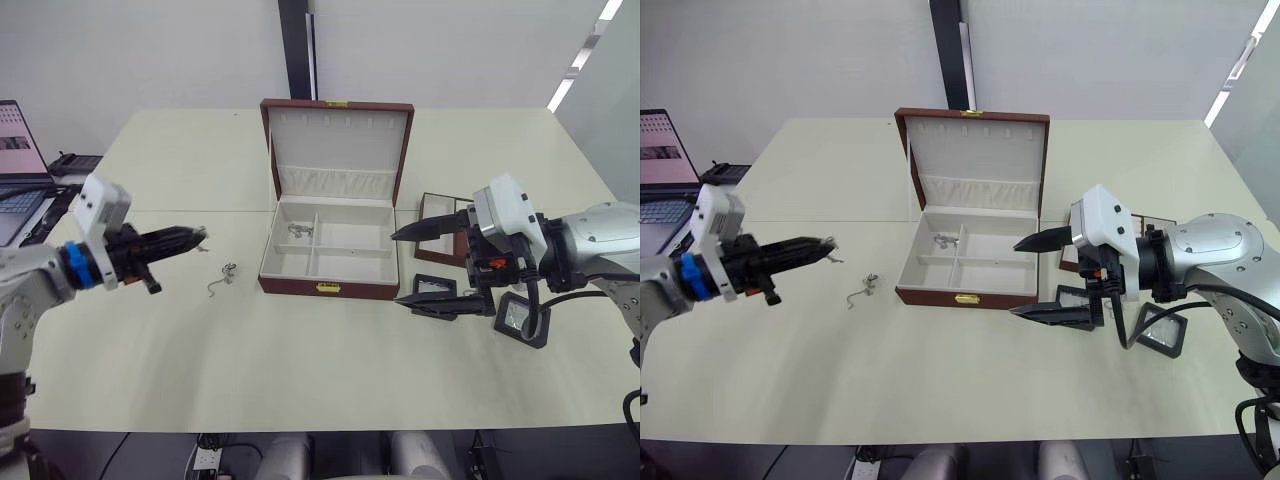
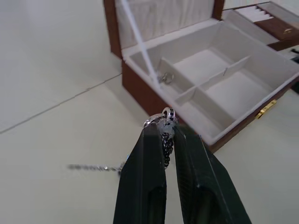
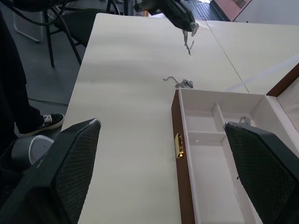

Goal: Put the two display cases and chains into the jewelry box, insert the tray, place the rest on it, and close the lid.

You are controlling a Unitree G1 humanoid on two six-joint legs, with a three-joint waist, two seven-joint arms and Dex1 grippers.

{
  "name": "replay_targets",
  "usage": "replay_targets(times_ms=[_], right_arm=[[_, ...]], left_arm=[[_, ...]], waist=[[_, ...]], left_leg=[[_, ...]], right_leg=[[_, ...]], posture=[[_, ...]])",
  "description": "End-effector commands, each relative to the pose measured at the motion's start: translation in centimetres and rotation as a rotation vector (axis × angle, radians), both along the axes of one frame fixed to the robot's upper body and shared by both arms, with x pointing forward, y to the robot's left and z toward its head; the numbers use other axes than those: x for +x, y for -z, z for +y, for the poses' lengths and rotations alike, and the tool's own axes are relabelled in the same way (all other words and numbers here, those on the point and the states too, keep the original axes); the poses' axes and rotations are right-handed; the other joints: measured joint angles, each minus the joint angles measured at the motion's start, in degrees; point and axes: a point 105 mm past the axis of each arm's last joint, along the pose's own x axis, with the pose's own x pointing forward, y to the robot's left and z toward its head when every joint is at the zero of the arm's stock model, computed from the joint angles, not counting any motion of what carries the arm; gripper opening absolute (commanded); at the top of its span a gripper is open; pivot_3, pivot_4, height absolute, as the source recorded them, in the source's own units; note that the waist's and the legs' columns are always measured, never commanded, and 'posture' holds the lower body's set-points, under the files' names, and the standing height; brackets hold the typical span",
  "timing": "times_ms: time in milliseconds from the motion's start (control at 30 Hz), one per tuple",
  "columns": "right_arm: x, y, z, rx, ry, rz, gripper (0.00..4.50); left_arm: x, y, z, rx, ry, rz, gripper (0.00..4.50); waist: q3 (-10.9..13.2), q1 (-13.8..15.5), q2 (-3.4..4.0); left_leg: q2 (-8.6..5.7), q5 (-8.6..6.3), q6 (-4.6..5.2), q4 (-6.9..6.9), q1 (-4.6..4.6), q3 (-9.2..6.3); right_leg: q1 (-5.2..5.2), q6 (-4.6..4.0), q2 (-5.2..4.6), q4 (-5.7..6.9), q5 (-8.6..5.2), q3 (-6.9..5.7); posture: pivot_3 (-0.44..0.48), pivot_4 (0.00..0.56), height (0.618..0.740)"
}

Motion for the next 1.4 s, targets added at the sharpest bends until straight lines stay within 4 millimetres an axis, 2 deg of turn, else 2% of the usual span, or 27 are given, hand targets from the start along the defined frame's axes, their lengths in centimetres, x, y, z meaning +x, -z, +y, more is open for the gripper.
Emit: replay_targets(times_ms=[33, 200, 300, 433, 567, 867, 1400], right_arm=[[-0.2, -0.7, -0.2, 0.000, 0.011, -0.052, 4.50], [-0.3, -0.5, -0.2, -0.003, 0.028, -0.052, 4.50], [-0.4, -0.3, -0.2, -0.006, 0.039, -0.049, 4.50], [-0.4, -0.1, -0.2, -0.012, 0.054, -0.049, 4.50], [-0.5, -0.1, -0.3, -0.015, 0.065, -0.047, 4.50], [-0.7, 0.0, -0.5, -0.021, 0.086, -0.048, 4.50], [0.2, 0.3, -1.0, -0.056, 0.153, -0.074, 4.50]], left_arm=[[0.5, -2.2, -2.3, 0.013, 0.103, -0.051, 0.02], [1.8, -3.0, -5.0, 0.044, 0.201, -0.083, 0.02], [2.6, -2.7, -7.1, 0.073, 0.264, -0.090, 0.02], [4.2, -1.6, -8.3, 0.127, 0.284, -0.100, 0.02], [5.2, 0.0, -8.3, 0.183, 0.280, -0.087, 0.02], [5.5, 3.8, -7.8, 0.301, 0.293, -0.032, 0.02], [5.5, 5.4, -8.3, 0.410, 0.310, -0.030, 0.02]], waist=[[0.0, 0.0, -0.02], [0.0, -0.3, -0.05], [0.1, -0.1, -0.08], [0.1, -0.1, -0.13], [0.1, -0.2, -0.13], [0.1, -0.1, -0.17], [0.1, -0.1, -0.19]], left_leg=[[0.00, 0.01, -0.01, 0.00, 0.00, 0.01], [0.00, 0.10, -0.17, 0.00, 0.00, 0.11], [-0.01, 0.11, -0.18, 0.03, 0.00, 0.20], [-0.01, 0.11, -0.19, 0.04, -0.02, 0.25], [-0.03, 0.12, -0.20, 0.04, -0.01, 0.32], [-0.01, 0.12, -0.20, 0.06, -0.04, 0.28], [-0.01, 0.12, -0.19, 0.07, -0.04, 0.30]], right_leg=[[0.00, 0.00, 0.00, 0.00, 0.00, 0.00], [-0.02, 0.00, 0.01, 0.00, 0.00, 0.04], [0.00, 0.00, 0.02, 0.03, 0.00, -0.02], [0.00, 0.01, 0.03, 0.03, 0.00, 0.01], [-0.03, 0.01, 0.04, 0.03, 0.00, 0.01], [-0.02, 0.01, 0.03, 0.04, 0.00, 0.00], [-0.02, 0.01, 0.03, 0.06, 0.00, -0.01]], posture=[[0.000, 0.150, 0.740], [0.000, 0.150, 0.740], [0.000, 0.150, 0.740], [0.000, 0.150, 0.740], [0.000, 0.150, 0.740], [0.000, 0.150, 0.740], [0.000, 0.150, 0.740]])
